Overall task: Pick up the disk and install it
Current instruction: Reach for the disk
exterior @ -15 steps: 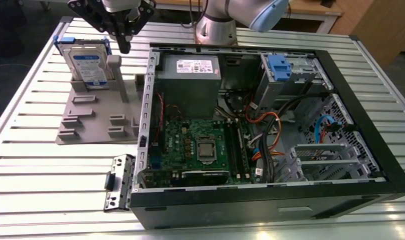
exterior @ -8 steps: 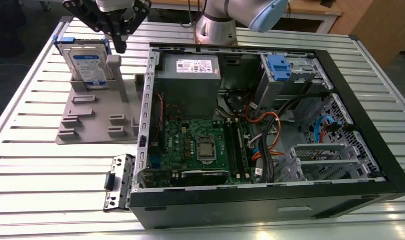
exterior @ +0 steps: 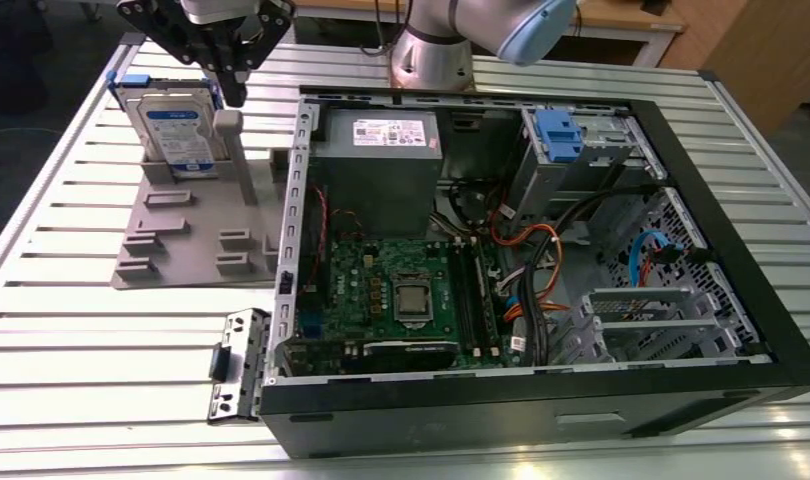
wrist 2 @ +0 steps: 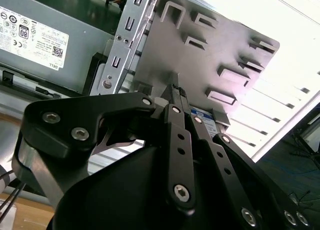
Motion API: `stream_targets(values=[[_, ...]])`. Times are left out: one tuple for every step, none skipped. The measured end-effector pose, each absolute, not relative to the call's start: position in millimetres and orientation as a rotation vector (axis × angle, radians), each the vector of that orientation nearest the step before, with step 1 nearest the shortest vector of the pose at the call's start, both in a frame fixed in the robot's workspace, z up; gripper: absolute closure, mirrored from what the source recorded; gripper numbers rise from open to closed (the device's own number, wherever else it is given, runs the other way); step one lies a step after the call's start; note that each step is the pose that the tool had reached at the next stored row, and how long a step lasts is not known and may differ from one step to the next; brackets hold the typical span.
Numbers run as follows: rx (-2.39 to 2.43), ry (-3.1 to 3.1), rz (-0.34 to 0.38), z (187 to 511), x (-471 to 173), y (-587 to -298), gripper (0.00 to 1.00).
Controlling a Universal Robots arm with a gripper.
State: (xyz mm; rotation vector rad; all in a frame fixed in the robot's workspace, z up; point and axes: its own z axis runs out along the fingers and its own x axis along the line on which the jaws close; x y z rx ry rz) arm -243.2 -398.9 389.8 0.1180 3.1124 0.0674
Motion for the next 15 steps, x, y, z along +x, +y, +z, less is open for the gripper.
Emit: stream_targets(values=[[0.118,3.112,0.068,390,-244,-399,0.90],[0.118,3.112,0.068,390,-244,-399,0.90],[0.118,3.112,0.068,390,-245,-399,0.90],[0.118,3.112,0.067,390,-245,-399,0.90],[0.118,3.112,0.067,390,-246,-399,0.90],[0.118,3.112,0.068,390,-247,-399,0.90],[0.118,3.112,0.067,390,-247,-399,0.90],[0.118,3.112,0.067,390,-248,-399,0.90],[0.118,3.112,0.068,390,-249,-399,0.90],[0.118,3.112,0.067,390,-250,-399,0.90],[0.118,3.112,0.067,390,-251,-399,0.90],[0.118,3.112,0.067,390,-252,-399,0.90],[0.118,3.112,0.067,389,-253,-399,0.90],[0.118,3.112,0.067,389,-254,-399,0.90],[0.118,3.112,0.068,389,-255,-399,0.90]])
